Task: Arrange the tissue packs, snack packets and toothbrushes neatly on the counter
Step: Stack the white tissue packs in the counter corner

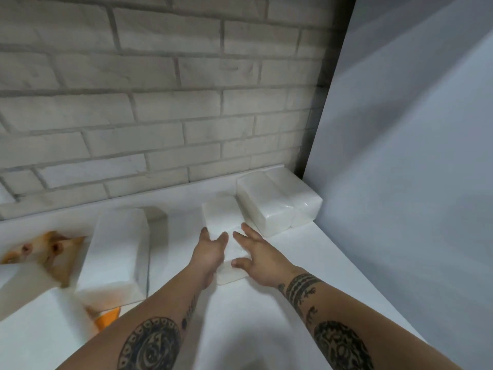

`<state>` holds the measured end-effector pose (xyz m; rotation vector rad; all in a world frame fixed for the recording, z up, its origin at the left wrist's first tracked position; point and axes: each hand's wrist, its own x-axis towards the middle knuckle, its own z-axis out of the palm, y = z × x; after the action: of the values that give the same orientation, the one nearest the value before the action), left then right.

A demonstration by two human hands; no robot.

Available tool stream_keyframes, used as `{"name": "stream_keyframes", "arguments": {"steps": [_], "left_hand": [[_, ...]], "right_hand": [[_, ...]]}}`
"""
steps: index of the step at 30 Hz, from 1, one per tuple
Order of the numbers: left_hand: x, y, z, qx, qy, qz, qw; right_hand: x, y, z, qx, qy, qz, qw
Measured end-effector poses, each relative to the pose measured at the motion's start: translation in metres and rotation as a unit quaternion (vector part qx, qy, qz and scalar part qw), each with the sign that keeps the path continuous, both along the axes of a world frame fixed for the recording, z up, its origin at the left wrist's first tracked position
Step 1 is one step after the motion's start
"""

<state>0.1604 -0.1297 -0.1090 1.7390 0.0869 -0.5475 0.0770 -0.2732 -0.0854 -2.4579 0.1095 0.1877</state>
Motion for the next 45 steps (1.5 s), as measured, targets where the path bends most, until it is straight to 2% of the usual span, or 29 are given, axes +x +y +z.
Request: {"name": "stream_keyframes", "arguments": {"steps": [4,8,11,18,21,25,29,36,45], "left_hand": [[0.005,-0.002,-0.002,-0.014,-0.012,-0.001,1.0],[0.016,0.002,-0.011,-0.075,-0.01,0.006,0.997],[0.021,-0.001,-0.013,-0.066,-0.043,-0.003,0.997],[0.032,-0.016,-0.012,-0.041,-0.021,0.004,0.999],[0.042,-0.021,-0.015,-0.038,-0.026,-0.007,0.999],[0.051,-0.025,-0.017,-0.042,-0.023,-0.014,0.999],[0.056,-0.029,-0.017,-0.042,-0.023,-0.008,0.999],[0.064,-0.038,-0.02,-0.032,-0.035,0.0,0.999],[0.066,-0.049,-0.016,-0.031,-0.036,0.011,0.999]], "right_hand": [[0.01,-0.008,-0.006,-0.016,-0.021,0.0,1.0],[0.025,-0.013,-0.004,-0.137,-0.057,0.009,0.989],[0.034,-0.014,-0.004,-0.187,-0.083,0.033,0.978],[0.051,-0.028,-0.001,-0.279,-0.109,0.078,0.951],[0.056,-0.038,-0.003,-0.299,-0.12,0.067,0.944],[0.062,-0.053,-0.009,-0.27,-0.069,-0.003,0.96],[0.07,-0.06,-0.011,-0.238,-0.014,-0.01,0.971],[0.08,-0.061,-0.012,-0.235,-0.052,0.001,0.971],[0.081,-0.074,-0.019,-0.186,-0.077,-0.018,0.979]]}}
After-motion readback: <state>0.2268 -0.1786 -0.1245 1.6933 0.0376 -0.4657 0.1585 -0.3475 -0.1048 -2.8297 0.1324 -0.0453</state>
